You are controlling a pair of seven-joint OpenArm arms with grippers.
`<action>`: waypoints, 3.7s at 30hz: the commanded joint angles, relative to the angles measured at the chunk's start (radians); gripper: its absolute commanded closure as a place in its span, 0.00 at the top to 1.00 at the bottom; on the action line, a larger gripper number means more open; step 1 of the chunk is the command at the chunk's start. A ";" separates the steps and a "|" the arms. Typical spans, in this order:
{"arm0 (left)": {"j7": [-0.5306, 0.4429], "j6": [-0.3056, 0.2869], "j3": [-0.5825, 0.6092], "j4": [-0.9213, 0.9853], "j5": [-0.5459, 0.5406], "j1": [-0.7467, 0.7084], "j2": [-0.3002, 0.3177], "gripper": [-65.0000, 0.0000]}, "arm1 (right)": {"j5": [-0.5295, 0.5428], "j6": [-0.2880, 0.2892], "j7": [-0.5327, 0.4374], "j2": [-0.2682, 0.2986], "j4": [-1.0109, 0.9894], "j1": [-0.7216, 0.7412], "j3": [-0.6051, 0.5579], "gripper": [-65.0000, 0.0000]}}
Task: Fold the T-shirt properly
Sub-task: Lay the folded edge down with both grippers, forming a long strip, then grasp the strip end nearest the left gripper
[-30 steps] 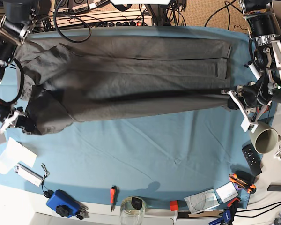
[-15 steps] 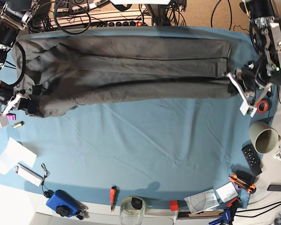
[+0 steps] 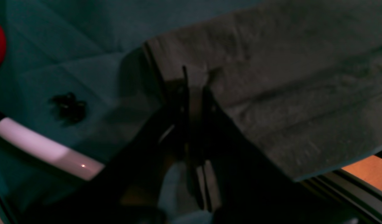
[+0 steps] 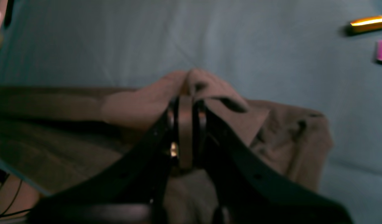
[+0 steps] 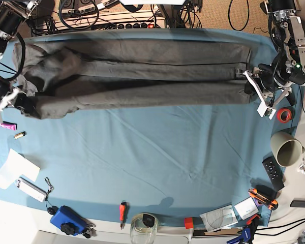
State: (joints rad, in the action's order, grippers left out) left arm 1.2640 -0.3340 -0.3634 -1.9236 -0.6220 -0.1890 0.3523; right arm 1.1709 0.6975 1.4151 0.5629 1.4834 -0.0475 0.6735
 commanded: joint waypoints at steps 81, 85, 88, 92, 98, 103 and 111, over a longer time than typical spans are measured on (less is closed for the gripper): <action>-0.190 0.049 -0.006 -0.309 0.173 -0.282 -0.121 0.52 | 0.313 0.001 -0.019 -0.019 0.017 -0.321 0.406 0.24; -0.188 0.130 -0.006 -0.249 0.225 -0.278 -0.128 0.52 | 0.313 0.001 -0.019 -0.019 0.016 -0.321 0.406 0.30; -0.188 0.136 -0.006 -0.230 0.233 -0.276 -0.128 0.52 | 0.313 0.001 -0.019 -0.019 0.016 -0.317 0.406 0.30; -0.172 0.189 -0.006 -0.220 0.194 -0.276 -0.129 0.52 | 0.313 0.001 -0.019 -0.019 0.016 -0.299 0.406 0.30; -0.165 0.188 -0.006 -0.141 0.187 -0.259 -0.164 0.52 | 0.313 0.001 -0.019 -0.019 0.016 -0.299 0.406 0.30; -0.102 0.190 -0.006 -0.084 0.172 -0.213 -0.164 0.52 | 0.313 0.001 -0.019 -0.019 0.016 -0.299 0.406 0.30; -0.057 0.172 -0.006 -0.084 0.096 -0.225 -0.186 0.26 | 0.313 0.001 -0.019 -0.017 0.016 -0.299 0.406 0.30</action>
State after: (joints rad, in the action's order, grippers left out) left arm 1.1843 -0.1547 -0.3698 -1.9980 -0.5041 -0.4053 0.1680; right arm 1.4597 0.6975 1.4170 0.5156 1.4849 -0.3466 1.0668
